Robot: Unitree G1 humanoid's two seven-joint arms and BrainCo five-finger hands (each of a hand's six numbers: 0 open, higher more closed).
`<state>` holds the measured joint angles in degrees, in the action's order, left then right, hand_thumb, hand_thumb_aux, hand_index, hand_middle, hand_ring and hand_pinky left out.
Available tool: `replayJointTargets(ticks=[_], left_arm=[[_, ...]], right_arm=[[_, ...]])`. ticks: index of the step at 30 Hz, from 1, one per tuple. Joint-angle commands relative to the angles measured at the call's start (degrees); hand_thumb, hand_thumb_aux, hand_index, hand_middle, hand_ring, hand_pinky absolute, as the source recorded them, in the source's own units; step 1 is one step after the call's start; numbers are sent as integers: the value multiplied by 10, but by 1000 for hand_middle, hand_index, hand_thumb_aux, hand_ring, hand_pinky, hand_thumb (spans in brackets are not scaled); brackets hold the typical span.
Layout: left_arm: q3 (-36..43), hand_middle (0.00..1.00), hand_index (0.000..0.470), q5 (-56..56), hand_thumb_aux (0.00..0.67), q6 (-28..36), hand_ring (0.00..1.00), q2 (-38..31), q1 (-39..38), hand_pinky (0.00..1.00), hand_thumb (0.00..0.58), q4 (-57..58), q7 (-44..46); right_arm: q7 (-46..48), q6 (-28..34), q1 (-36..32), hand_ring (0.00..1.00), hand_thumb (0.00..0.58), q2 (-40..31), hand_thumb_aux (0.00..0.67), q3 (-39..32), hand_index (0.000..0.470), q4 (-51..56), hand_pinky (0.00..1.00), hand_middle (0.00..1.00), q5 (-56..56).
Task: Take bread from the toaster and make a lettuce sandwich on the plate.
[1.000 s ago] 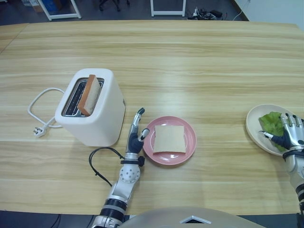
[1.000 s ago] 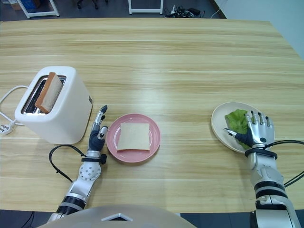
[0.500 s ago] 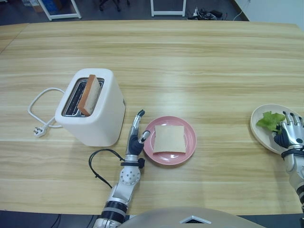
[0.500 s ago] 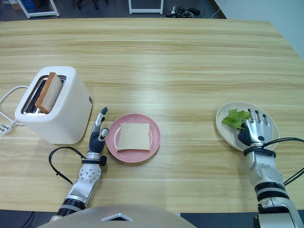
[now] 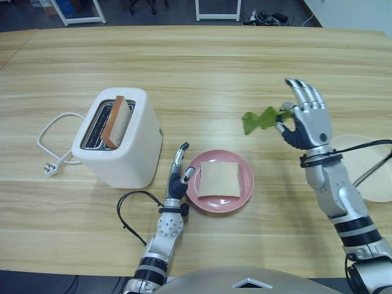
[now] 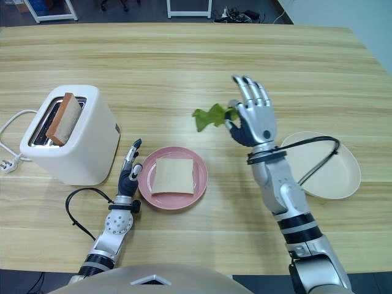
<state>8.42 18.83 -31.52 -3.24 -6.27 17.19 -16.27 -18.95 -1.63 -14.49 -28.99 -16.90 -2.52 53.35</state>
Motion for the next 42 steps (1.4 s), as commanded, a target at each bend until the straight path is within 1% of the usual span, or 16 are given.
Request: replayJointTargets(ticks=[1,5,12,18,25,26,27,32,36,39,42], left_arm=[[-3,0,0,-17,0,2,0,5,7,0,0,16,11],[0,0,0,-17,0,1,0,7,7,0,0,15,12],[1,0,0,-12,0,2,0,10,7,0,0,17,9],[2,0,0,-6,0,1,0,10,9,0,0,22,5],[4,0,0,-2,0,1,0,10,9,0,0,26,3],[5,0,0,-1,0,1,0,10,9,0,0,26,3],[5,0,0,-1,0,1,0,10,9,0,0,26,3],[7,0,0,3,0,2,0,10,8,0,0,28,1],[7,0,0,6,0,2,0,11,8,0,0,29,1],[8,0,0,11,0,0,0,10,9,0,0,28,-1],[9,0,0,34,0,-9,0,2,5,0,0,5,-16]], right_arm=[[15,-11,-27,0,580,58,670,-72,470,43,0,0,34],[17,-25,-8,0,580,84,670,-126,470,84,0,0,55],[25,-47,50,0,580,84,670,-181,470,104,0,0,69],[33,-50,81,0,580,63,670,-170,470,64,0,0,66],[44,-51,98,0,580,58,670,-171,470,54,0,0,67],[46,-53,98,0,511,57,439,-172,308,56,0,0,67],[52,-57,100,0,0,57,0,-173,0,56,0,0,61],[79,-81,116,0,0,51,0,-174,0,45,0,0,40],[100,-111,135,0,0,52,0,-155,0,15,0,0,-19],[113,-134,152,0,0,48,0,-114,0,-19,0,0,-90],[117,-159,163,0,0,62,0,-30,0,-58,0,0,-225]])
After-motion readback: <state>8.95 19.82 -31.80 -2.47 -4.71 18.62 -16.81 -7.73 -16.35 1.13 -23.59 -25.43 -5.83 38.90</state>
